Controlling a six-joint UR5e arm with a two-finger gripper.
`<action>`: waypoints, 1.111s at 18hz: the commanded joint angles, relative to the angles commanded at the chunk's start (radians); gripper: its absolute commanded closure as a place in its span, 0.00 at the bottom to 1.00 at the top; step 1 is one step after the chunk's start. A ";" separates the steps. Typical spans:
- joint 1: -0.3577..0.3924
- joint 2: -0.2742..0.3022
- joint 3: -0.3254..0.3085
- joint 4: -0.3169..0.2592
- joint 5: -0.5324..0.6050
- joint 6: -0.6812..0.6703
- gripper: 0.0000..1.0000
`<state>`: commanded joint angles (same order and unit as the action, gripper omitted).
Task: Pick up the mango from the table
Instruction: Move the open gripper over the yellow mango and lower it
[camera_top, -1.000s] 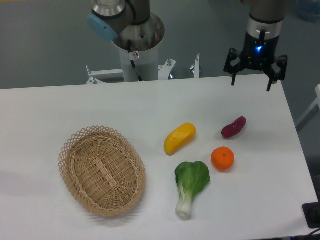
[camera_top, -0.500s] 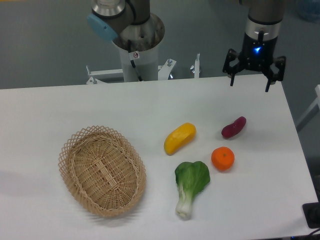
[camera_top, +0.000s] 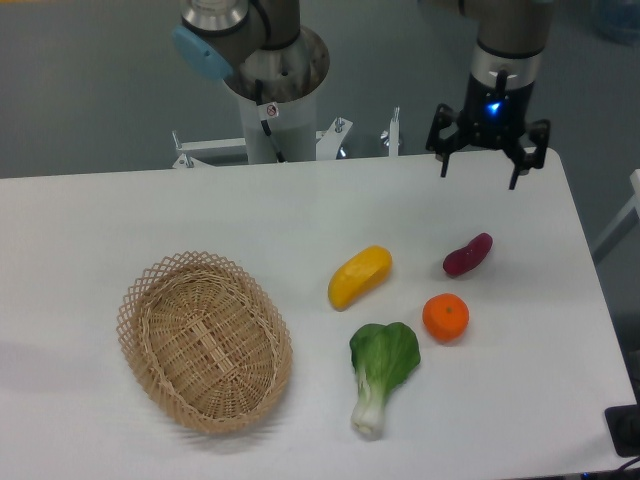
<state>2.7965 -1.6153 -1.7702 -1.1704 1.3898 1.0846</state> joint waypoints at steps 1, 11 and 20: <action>-0.017 -0.002 -0.008 0.002 0.002 -0.024 0.00; -0.161 -0.038 -0.193 0.302 0.006 -0.057 0.00; -0.223 -0.133 -0.213 0.301 0.107 0.070 0.00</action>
<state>2.5740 -1.7487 -1.9833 -0.8698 1.4971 1.1550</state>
